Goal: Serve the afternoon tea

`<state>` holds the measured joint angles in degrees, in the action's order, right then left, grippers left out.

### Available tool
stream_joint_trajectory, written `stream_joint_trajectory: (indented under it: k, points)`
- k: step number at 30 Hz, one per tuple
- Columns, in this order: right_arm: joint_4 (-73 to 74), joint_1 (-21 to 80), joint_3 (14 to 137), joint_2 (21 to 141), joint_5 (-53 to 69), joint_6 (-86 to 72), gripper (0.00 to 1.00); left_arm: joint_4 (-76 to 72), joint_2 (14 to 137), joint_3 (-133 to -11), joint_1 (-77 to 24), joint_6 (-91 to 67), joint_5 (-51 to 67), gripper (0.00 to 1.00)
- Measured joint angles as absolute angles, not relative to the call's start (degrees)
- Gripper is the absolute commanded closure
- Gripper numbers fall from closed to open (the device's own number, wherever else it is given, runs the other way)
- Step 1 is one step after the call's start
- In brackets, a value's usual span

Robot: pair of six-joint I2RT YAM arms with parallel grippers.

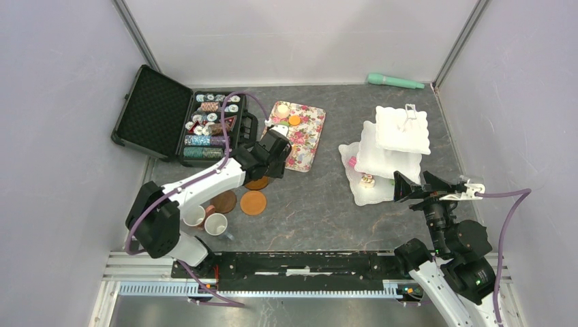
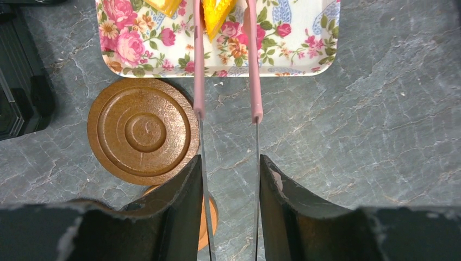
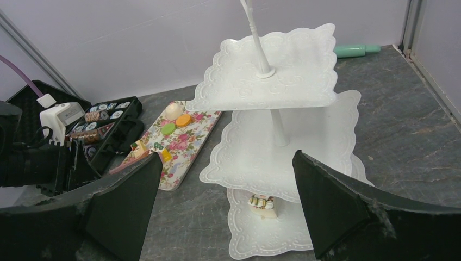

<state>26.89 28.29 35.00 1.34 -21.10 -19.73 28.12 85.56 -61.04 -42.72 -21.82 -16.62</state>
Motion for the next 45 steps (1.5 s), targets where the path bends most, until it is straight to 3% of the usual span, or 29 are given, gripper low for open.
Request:
stream_joint_trajectory:
  k: [20, 34, 45]
  points:
    - [27.2, 28.3, 37.0, 1.3, -22.0, -19.0, 0.02, 28.1, 80.0, -71.1, -44.6, -21.8, -8.5, 0.97]
    - [28.0, 28.3, 38.7, 1.3, -23.0, -18.6, 0.02, 23.8, 94.4, -88.6, -54.6, -21.9, -3.8, 0.97]
    - [28.8, 28.3, 38.8, 1.0, -23.2, -18.6, 0.02, 23.9, 103.4, -97.4, -57.6, -21.9, -2.4, 0.76]
